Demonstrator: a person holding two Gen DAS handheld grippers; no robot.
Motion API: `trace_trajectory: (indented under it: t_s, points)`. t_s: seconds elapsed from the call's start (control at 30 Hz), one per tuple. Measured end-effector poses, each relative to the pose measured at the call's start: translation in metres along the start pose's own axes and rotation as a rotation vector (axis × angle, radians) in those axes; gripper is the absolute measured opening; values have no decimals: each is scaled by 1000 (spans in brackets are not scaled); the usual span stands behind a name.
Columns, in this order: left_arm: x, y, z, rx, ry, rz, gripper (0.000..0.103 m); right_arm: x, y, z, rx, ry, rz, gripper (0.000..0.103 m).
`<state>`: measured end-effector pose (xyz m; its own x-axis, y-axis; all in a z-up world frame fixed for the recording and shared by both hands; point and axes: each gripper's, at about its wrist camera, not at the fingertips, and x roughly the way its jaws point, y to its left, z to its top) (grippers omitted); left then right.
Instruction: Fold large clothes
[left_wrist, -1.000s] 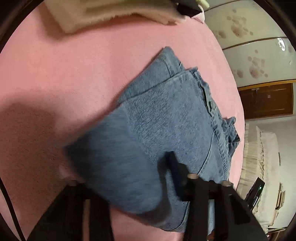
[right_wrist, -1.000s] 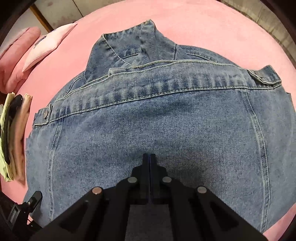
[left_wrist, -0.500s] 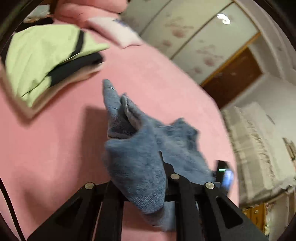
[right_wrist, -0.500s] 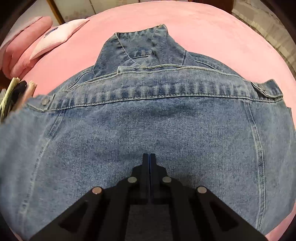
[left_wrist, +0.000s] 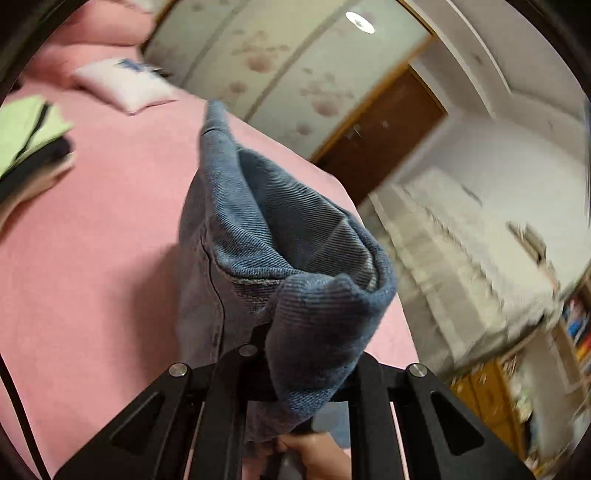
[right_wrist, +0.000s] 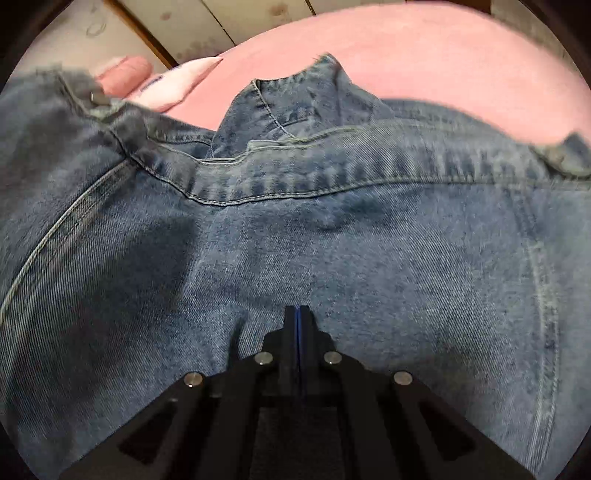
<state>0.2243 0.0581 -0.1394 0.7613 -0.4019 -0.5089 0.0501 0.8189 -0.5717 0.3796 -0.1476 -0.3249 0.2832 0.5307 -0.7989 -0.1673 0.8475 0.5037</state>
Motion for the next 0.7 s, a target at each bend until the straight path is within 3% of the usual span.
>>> trace_trajectory:
  t_s: [0.17, 0.27, 0.4, 0.57, 0.7]
  points:
    - [40, -63, -31, 126, 87, 14, 9, -1, -51, -1, 79, 43, 278, 0]
    - [71, -93, -56, 184, 165, 34, 9, -4, -62, -4, 60, 55, 344, 0]
    - [104, -131, -86, 307, 182, 116, 9, -4, -88, -8, 124, 74, 487, 0]
    - [112, -157, -90, 393, 171, 214, 10, -9, -99, -6, 109, 136, 544, 0]
    - [96, -184, -98, 510, 132, 207, 10, -36, -104, 8, -11, 142, 467, 0]
